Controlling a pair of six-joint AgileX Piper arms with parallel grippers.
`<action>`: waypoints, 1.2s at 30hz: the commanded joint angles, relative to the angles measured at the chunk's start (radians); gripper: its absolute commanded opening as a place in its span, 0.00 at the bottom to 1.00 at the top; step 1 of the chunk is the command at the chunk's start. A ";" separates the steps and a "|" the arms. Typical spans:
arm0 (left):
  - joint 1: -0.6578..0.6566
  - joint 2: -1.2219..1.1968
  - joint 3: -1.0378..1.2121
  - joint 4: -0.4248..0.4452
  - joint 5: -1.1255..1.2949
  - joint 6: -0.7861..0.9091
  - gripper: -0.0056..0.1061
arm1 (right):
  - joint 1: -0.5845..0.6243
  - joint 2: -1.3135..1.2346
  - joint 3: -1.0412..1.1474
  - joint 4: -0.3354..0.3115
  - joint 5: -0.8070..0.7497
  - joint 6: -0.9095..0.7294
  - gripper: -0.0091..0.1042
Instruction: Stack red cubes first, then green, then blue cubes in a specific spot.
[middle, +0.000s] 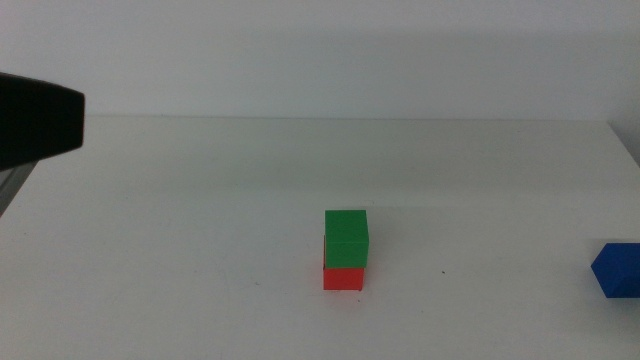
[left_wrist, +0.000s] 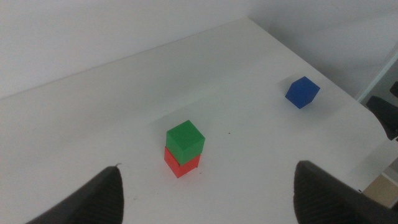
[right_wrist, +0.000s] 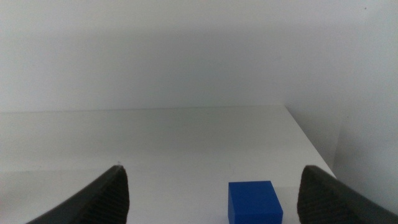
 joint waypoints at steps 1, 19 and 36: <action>0.001 -0.003 0.001 -0.003 -0.013 0.001 0.89 | 0.004 -0.004 0.003 0.011 -0.035 0.013 0.90; 0.001 -0.003 0.001 -0.001 -0.013 0.003 0.89 | 0.004 0.637 -0.749 0.041 0.566 0.040 0.90; 0.001 -0.003 0.001 -0.001 -0.015 0.005 0.89 | 0.004 0.930 -0.825 0.152 0.788 -0.013 0.90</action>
